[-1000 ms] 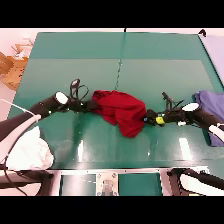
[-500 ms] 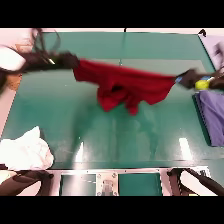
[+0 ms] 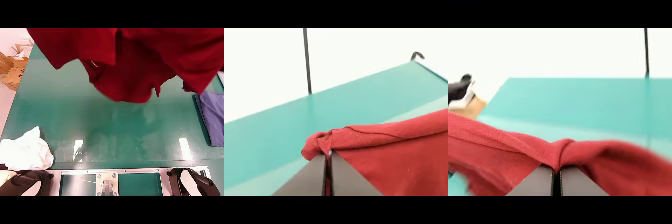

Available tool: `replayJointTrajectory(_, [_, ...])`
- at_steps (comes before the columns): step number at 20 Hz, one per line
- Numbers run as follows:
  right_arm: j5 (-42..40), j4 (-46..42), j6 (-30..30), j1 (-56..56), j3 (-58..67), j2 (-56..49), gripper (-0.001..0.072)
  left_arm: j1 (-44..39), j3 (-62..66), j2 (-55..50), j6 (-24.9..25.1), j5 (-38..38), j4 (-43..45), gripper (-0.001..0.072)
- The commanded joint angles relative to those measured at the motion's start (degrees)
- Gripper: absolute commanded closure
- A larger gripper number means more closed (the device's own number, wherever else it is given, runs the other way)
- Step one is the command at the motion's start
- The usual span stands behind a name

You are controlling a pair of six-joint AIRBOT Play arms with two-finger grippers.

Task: Fold the shirts.

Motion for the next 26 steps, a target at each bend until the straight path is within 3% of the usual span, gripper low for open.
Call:
replayJointTrajectory(1, [-2.1, -0.3, 0.2, -0.1, 1.0, 1.8, 0.0695, 0.0, 2.3, 0.0, 0.2, 0.3, 1.7, 0.0691])
replayJointTrajectory(8, [-4.5, -0.3, -3.3, 4.4, -20.5, -5.6, 0.0695, 0.0, -2.3, -16.9, 0.2, 1.9, -0.6, 0.0691])
replayJointTrajectory(12, [-16.1, -0.3, -7.5, 12.6, -34.2, -19.8, 0.0695, -0.3, -4.8, -34.8, 0.2, 5.3, -11.9, 0.069])
replayJointTrajectory(16, [-21.2, 1.0, -7.8, 15.6, -34.3, -35.8, 0.0695, -3.1, -4.8, -47.3, 0.1, 7.5, -16.8, 0.0687])
replayJointTrajectory(17, [-21.3, 0.9, -7.8, 15.2, -33.4, -37.8, 0.0687, -3.1, -4.8, -48.2, -0.4, 7.1, -16.7, 0.0464])
replayJointTrajectory(18, [-20.8, 0.9, -7.8, 14.2, -32.4, -38.7, 0.0576, -2.7, -4.8, -48.2, -1.7, 6.4, -16.5, 0.0147])
replayJointTrajectory(19, [-19.6, 0.9, -7.8, 12.7, -31.3, -38.6, 0.0438, -1.9, -4.2, -48.0, -3.2, 3.9, -16.5, 0.009])
replayJointTrajectory(20, [-17.0, 0.7, -7.8, 10.7, -29.7, -38.3, 0.0364, -0.4, -2.8, -47.6, -3.5, -0.9, -16.4, 0.0088])
replayJointTrajectory(23, [-6.6, 0.0, -7.8, 3.3, -26.6, -35.8, 0.0354, 4.3, 1.8, -47.4, -7.4, -18.9, -16.2, 0.0088])
replayJointTrajectory(26, [-1.9, -1.9, -7.8, -1.4, -29.7, -31.7, 0.0356, 5.3, 0.6, -47.0, -10.4, -29.4, -14.5, 0.0088])
